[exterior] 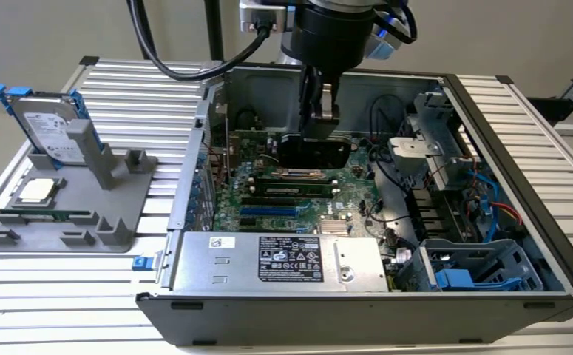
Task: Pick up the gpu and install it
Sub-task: 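Insert the gpu into the slot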
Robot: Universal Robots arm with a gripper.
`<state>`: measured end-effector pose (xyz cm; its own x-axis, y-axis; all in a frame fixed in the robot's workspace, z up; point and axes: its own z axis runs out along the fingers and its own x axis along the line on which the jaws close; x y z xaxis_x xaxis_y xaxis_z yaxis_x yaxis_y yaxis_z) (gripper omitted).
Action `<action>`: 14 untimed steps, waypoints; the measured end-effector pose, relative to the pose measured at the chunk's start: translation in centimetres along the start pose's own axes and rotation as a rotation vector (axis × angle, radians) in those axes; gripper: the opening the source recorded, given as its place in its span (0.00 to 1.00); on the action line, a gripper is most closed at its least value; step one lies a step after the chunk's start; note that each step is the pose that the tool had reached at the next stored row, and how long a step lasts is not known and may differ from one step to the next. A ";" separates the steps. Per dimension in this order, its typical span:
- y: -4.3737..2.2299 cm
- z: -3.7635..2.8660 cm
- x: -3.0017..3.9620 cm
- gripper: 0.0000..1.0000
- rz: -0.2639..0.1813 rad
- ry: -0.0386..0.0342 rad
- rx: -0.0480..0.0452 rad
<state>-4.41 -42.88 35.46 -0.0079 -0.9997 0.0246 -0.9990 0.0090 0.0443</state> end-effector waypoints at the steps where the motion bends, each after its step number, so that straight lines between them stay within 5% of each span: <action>1: 0.00 0.05 0.00 0.00 0.000 0.0000 0.0000; 14: -0.03 0.64 -0.02 0.00 0.000 0.0000 0.0000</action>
<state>-4.41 -42.88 34.82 -0.0079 -0.9997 0.0246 -0.9990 0.0090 0.0443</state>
